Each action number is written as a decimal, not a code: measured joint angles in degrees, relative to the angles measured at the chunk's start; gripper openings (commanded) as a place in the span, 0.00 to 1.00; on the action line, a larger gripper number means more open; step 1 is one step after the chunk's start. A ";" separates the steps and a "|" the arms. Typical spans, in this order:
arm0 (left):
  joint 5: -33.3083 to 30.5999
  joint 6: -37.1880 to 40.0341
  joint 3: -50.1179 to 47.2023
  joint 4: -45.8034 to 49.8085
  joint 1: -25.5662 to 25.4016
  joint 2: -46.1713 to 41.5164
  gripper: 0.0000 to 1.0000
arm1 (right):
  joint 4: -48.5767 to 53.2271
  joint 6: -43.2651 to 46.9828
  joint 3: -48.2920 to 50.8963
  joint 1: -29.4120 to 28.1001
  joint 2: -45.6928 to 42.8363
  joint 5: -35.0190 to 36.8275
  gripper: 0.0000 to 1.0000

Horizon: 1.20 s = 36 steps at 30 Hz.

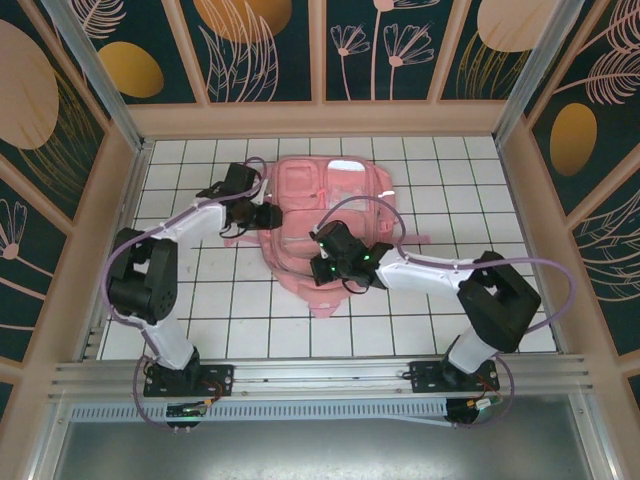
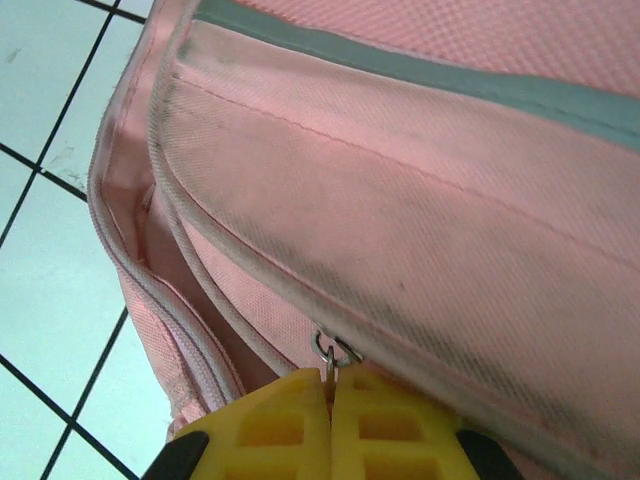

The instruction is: Pack the student bag

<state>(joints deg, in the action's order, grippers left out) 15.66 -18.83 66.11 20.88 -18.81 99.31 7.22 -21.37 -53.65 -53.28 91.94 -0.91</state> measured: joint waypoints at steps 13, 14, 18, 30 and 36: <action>2.25 -17.51 -17.57 -6.91 -3.56 -15.96 0.47 | -5.79 0.04 -4.85 -1.99 6.38 -5.33 0.00; 1.46 -18.71 -18.12 -7.65 -3.89 -16.13 0.47 | -6.12 0.04 -4.83 -2.12 6.38 -5.42 0.00; -0.44 -24.04 -21.16 -10.93 -5.09 -15.28 0.47 | -7.74 0.02 -4.59 -2.47 6.38 -5.84 0.00; -5.66 -29.77 -21.29 -11.63 -4.70 -14.12 0.00 | -5.99 -0.98 -4.61 -5.35 7.32 -0.57 0.00; -3.91 -23.91 -18.80 -10.32 -2.93 -13.40 0.00 | 1.73 -5.57 -4.59 -5.95 4.79 6.60 0.00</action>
<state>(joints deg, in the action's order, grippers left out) 11.75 -42.74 47.31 10.57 -21.74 85.91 8.95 -26.94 -58.24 -59.22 96.73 5.69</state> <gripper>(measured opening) 0.046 0.049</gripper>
